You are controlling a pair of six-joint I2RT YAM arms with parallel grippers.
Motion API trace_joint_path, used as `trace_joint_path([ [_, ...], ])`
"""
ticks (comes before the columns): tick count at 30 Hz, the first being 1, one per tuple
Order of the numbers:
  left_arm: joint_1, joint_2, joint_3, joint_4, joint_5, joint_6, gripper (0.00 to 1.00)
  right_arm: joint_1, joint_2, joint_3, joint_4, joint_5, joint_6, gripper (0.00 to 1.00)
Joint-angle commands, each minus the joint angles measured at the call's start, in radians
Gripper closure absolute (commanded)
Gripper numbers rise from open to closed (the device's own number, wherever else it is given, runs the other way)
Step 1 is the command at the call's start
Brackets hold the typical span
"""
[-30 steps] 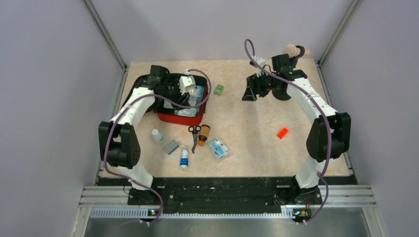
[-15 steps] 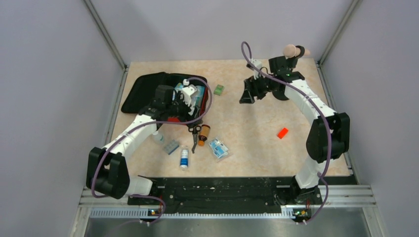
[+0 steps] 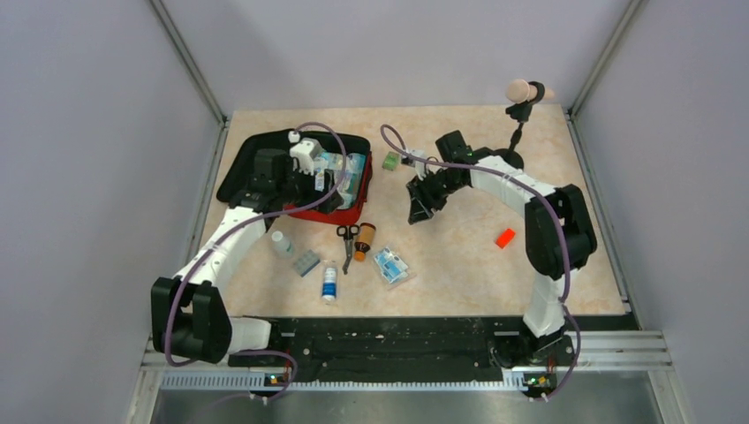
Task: Organize the medicine kit
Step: Pick up the medical item at the center of the board.
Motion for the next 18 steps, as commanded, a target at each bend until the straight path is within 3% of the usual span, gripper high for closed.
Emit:
trace_joint_path([
  [1,0.069,-0.015,0.029,0.105,-0.051,-0.157,0.01,0.017,0.068,0.062,0.012,-0.019,-0.008,0.47],
  [7,0.168,-0.026,0.008,0.236,0.010,-0.301,0.05,0.030,0.166,0.130,-0.022,-0.072,-0.031,0.45],
  [10,0.174,-0.032,0.008,0.254,-0.008,-0.306,0.08,0.031,0.203,0.169,-0.044,-0.102,-0.045,0.44],
  [13,0.182,-0.030,0.005,0.254,0.025,-0.305,0.19,0.031,0.224,0.186,-0.061,-0.132,-0.042,0.42],
  [18,0.191,-0.031,-0.017,0.269,0.016,-0.356,0.21,0.031,0.253,0.204,-0.110,-0.175,-0.060,0.38],
])
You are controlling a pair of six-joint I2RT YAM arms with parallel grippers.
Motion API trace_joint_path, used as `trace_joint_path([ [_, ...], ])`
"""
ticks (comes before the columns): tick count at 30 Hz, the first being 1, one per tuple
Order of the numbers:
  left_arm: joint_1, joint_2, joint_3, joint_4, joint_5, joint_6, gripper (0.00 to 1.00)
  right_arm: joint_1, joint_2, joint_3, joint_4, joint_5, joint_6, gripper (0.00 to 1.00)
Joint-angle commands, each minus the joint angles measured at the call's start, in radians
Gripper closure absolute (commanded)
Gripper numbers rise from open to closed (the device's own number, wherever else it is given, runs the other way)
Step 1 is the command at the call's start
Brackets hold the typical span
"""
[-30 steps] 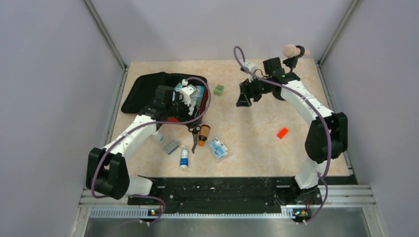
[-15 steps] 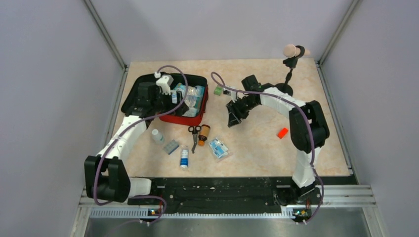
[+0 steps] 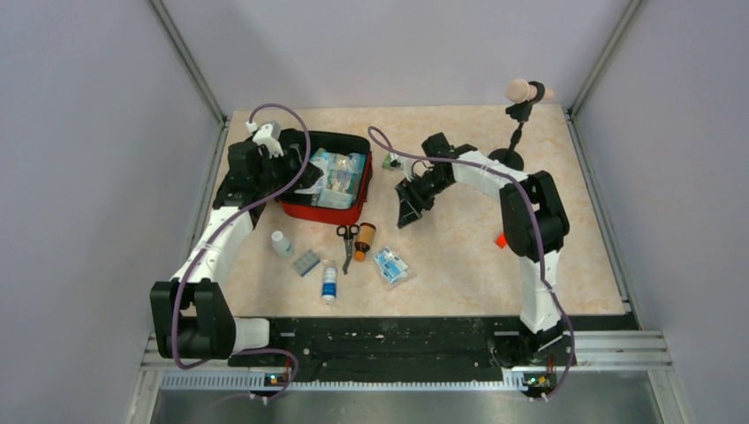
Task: Organize the medicine kit
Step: Pick up the medical item at the center of the board.
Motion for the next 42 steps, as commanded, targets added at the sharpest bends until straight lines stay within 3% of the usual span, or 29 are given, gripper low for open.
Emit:
trace_joint_path([
  [1,0.011,-0.031,-0.022,0.075,0.013,-0.067,0.21,0.011,0.029,0.049,-0.053,-0.082,-0.042,0.37],
  [4,0.063,-0.030,-0.049,0.149,0.048,-0.153,0.16,0.015,0.029,0.032,-0.061,-0.094,-0.055,0.38],
  [8,0.098,-0.013,-0.073,0.200,0.067,-0.264,0.02,0.039,0.016,0.000,-0.060,-0.076,-0.088,0.44],
  [11,0.106,-0.009,-0.098,0.242,0.082,-0.290,0.01,0.066,0.008,-0.007,-0.049,-0.027,-0.106,0.51],
  [17,0.106,0.015,-0.089,0.189,0.038,-0.350,0.01,0.115,0.016,0.001,-0.044,0.003,-0.115,0.50],
  [27,0.114,-0.043,-0.115,0.196,0.028,-0.337,0.04,0.238,0.012,-0.069,0.077,0.288,-0.002,0.50],
  [30,0.126,-0.060,-0.135,0.227,0.024,-0.345,0.06,0.245,0.014,-0.069,0.081,0.312,0.005,0.64],
  [33,0.135,-0.063,-0.139,0.234,0.029,-0.345,0.08,0.252,0.000,-0.079,0.090,0.343,0.013,0.99],
  [42,0.137,-0.042,-0.105,0.225,0.082,-0.262,0.11,0.247,-0.177,-0.161,0.068,0.515,-0.022,1.00],
])
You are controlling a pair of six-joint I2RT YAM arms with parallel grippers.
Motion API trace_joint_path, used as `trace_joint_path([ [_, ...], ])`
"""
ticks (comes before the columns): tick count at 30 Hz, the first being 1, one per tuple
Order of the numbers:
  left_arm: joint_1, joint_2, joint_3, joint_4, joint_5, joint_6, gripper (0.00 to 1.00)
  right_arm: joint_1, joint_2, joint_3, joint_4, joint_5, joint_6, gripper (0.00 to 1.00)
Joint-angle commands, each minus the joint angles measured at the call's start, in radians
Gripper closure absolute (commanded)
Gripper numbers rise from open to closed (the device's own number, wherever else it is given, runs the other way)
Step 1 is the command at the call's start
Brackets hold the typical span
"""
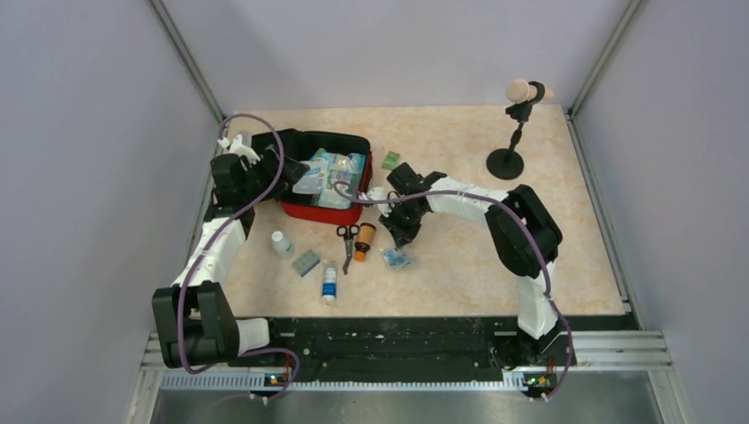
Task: Organize the medicine kit
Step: Pick up the medical item at the center of the board.
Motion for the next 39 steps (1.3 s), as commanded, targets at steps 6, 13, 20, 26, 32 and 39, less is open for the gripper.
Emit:
trace_joint_path([
  [6,0.003,0.041,0.047,0.056,0.088,0.040,0.09,-0.076,-0.274,-0.024,-0.010,0.190,0.037,1.00],
  [13,-0.010,0.121,0.122,0.110,0.246,0.040,0.10,-0.162,-0.307,0.112,0.034,0.142,0.178,1.00],
  [20,-0.109,0.210,0.217,0.154,0.437,0.129,0.15,-0.164,-0.207,0.329,0.090,0.040,0.295,1.00],
  [26,-0.203,0.309,0.302,0.130,0.459,0.210,0.25,-0.163,-0.121,0.460,0.129,-0.122,0.320,1.00],
  [32,-0.270,0.390,0.375,0.135,0.480,0.265,0.30,-0.164,-0.054,0.525,0.147,-0.250,0.328,1.00],
  [39,-0.289,0.469,0.449,0.176,0.511,0.241,0.60,-0.172,-0.013,0.572,0.146,-0.262,0.312,1.00],
])
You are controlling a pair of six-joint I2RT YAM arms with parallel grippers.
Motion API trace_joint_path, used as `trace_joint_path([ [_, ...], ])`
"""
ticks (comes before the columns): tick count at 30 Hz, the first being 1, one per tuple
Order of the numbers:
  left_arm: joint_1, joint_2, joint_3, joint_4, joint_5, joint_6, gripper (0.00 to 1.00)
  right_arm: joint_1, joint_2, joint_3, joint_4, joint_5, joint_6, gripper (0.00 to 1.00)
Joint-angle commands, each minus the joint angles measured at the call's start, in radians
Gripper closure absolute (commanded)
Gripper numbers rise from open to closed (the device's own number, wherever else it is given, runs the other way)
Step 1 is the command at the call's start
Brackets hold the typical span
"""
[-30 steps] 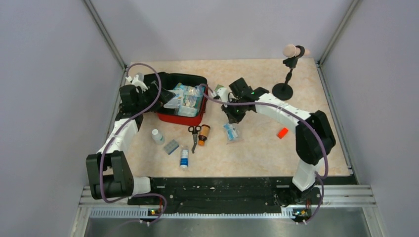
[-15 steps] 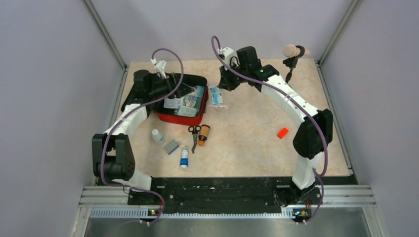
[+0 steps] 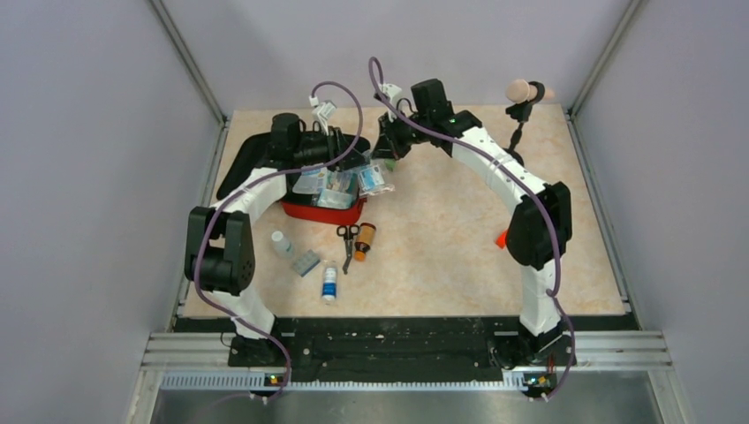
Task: Organize the medicine kit
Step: Pick up the medical item at the center of the board, then place the medical item at the medicine box.
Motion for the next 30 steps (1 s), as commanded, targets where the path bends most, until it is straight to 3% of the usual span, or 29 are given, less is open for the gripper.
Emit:
trace_joint_path([
  [1,-0.001,0.025,0.068,0.074,0.047,0.010,0.69,-0.002,0.012,0.077,0.035,-0.044,0.001,1.00],
  [5,0.000,0.025,0.077,0.056,0.058,0.034,0.99,-0.003,0.024,0.084,0.035,-0.022,-0.002,1.00],
  [8,0.007,0.022,0.083,0.028,0.063,0.043,1.00,-0.006,0.024,0.087,0.029,-0.001,-0.002,0.72],
  [11,0.040,-0.011,0.082,-0.012,0.010,0.040,1.00,-0.022,-0.002,0.071,0.013,0.045,-0.001,0.54],
  [14,0.089,-0.068,0.075,-0.072,-0.117,0.063,1.00,-0.052,-0.059,0.020,-0.007,0.066,-0.001,0.44],
  [20,0.139,-0.165,0.040,-0.189,-0.518,0.054,1.00,-0.086,-0.192,-0.064,-0.133,0.153,-0.050,0.34],
  [21,0.140,-0.171,0.022,-0.176,-0.533,0.041,1.00,-0.087,-0.212,-0.076,-0.151,0.170,-0.055,0.22],
  [22,0.138,-0.171,0.004,-0.155,-0.536,0.023,1.00,-0.086,-0.233,-0.094,-0.154,0.201,-0.048,0.04],
  [26,0.132,-0.124,-0.023,-0.075,-0.544,-0.040,1.00,-0.086,-0.302,-0.190,-0.121,0.323,-0.024,0.01],
  [30,0.133,-0.071,-0.021,-0.068,-0.616,-0.073,1.00,-0.086,-0.311,-0.210,-0.121,0.313,-0.032,0.01],
])
